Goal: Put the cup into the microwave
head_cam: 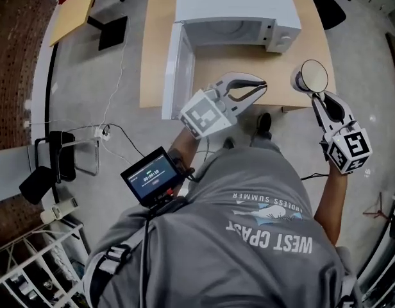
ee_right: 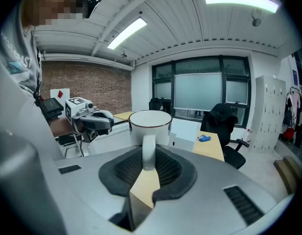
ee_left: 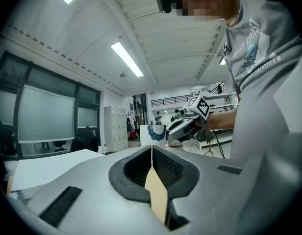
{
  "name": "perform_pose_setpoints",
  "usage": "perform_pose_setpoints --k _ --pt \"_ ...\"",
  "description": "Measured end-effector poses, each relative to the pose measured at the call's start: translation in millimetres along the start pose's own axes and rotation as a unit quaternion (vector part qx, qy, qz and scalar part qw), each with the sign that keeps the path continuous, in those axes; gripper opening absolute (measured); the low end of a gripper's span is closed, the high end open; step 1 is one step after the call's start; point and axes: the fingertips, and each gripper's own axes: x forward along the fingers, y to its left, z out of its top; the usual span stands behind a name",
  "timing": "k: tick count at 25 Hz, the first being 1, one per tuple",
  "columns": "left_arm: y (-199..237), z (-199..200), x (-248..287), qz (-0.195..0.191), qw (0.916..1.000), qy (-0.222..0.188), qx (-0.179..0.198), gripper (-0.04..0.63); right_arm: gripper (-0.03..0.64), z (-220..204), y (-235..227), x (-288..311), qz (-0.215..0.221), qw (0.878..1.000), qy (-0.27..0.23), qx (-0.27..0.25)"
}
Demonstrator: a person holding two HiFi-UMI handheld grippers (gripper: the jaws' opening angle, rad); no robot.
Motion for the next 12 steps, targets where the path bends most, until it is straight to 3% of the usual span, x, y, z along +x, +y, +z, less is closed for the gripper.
perform_pose_setpoints --k 12 --pt "9 -2 -50 0.035 0.9993 -0.007 0.006 0.023 0.069 23 67 36 0.068 0.997 -0.01 -0.035"
